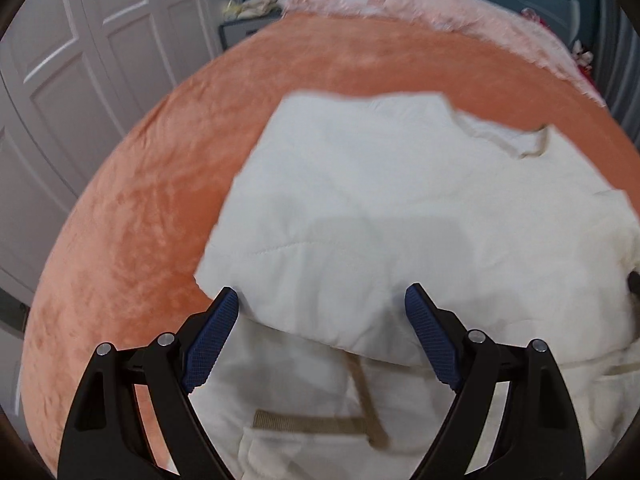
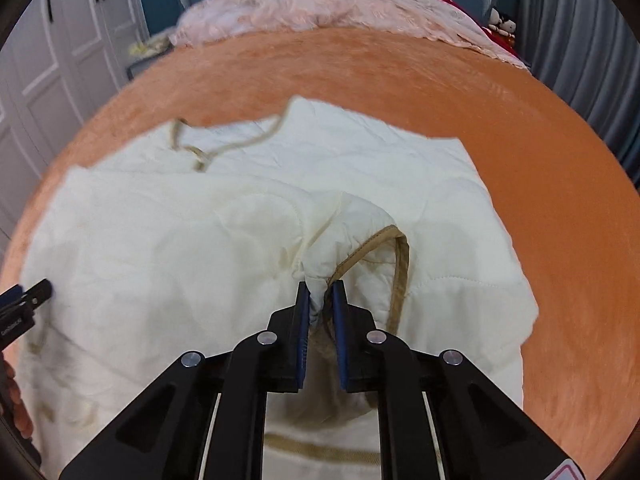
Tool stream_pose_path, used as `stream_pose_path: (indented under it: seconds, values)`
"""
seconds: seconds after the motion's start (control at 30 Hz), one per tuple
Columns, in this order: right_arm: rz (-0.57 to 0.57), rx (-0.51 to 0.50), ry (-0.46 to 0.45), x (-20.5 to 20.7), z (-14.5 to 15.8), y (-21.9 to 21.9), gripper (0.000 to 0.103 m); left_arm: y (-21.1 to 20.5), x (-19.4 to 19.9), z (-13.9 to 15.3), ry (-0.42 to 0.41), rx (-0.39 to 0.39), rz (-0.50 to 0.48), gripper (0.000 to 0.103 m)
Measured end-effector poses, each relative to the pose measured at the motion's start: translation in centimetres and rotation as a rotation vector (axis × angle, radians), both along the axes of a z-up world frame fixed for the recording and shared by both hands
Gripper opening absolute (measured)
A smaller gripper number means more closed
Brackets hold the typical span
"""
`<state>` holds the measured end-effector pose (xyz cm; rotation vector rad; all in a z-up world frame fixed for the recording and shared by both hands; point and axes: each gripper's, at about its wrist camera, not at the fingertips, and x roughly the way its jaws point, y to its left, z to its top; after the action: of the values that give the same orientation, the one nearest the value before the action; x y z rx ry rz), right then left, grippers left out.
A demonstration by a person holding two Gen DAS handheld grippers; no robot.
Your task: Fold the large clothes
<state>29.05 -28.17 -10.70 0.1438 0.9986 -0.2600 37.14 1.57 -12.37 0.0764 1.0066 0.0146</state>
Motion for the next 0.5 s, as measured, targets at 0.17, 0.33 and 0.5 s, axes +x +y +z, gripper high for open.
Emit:
stream_pose_path:
  seconds: [0.17,0.33,0.5]
  values:
    - [-0.009,0.055,-0.047,-3.1,-0.9,-2.2,0.014,0.8,-0.8,-2.0,-0.029,-0.036,0.012,0.091]
    - [-0.063,0.092,-0.136,-9.2,1.7,-4.7,0.036,0.8,-1.3,-1.4,-0.038,-0.031,0.027,0.091]
    - [-0.108,0.112,-0.171,-17.7,4.3,-7.6,0.059,4.1,-5.6,1.3,-0.026,-0.119,0.029,0.093]
